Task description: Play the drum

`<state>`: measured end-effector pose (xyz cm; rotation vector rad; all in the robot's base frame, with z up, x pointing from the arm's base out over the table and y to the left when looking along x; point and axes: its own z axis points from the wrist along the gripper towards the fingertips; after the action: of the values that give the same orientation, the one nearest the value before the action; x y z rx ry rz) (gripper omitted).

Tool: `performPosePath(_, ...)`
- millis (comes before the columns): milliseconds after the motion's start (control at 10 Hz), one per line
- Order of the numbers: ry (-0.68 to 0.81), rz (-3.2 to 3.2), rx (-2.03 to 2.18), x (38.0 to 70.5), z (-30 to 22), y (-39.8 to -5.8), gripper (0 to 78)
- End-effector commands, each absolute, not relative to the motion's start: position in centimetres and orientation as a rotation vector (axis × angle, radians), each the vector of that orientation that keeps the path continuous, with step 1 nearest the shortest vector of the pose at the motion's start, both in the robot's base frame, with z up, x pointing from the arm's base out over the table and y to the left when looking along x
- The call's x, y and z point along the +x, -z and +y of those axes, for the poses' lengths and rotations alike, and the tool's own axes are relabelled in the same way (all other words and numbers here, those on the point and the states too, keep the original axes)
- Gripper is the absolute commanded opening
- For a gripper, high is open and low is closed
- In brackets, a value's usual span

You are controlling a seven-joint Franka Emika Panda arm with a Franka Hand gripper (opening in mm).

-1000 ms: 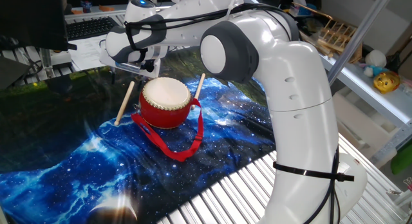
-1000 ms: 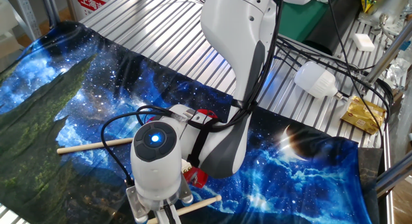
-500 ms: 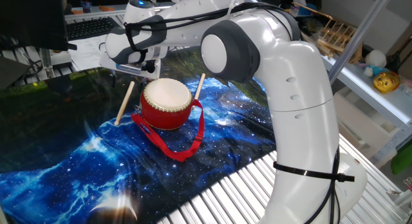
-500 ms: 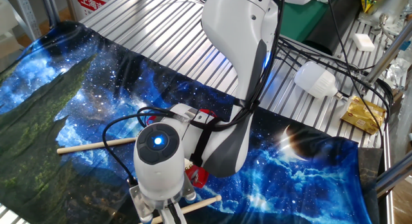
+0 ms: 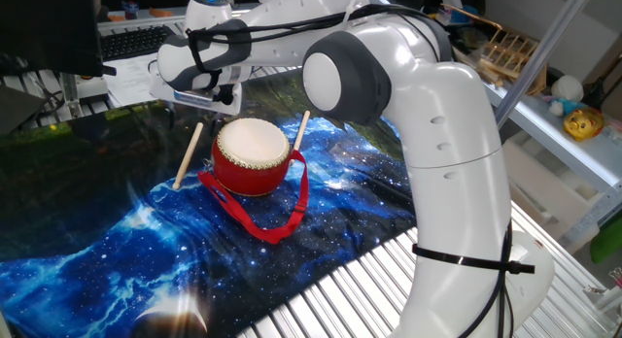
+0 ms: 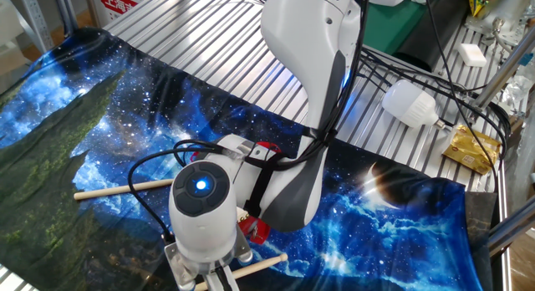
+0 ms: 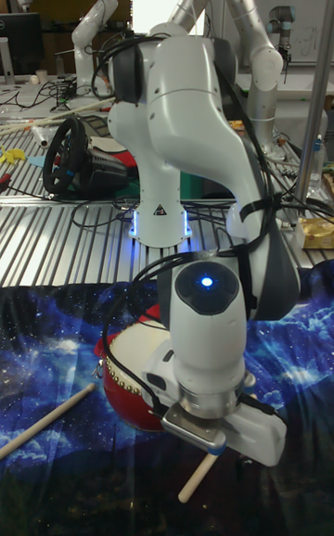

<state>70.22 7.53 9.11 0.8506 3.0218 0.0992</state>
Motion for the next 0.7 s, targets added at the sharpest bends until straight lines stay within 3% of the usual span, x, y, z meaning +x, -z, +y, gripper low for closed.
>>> performPosePath(100, -0.094, 3.031, 0.813, 70.3, 6.9, -11.5, 77.5)
performPosePath(700, -0.078, 3.083, 0.698, 68.6, 4.9, -15.4, 77.5)
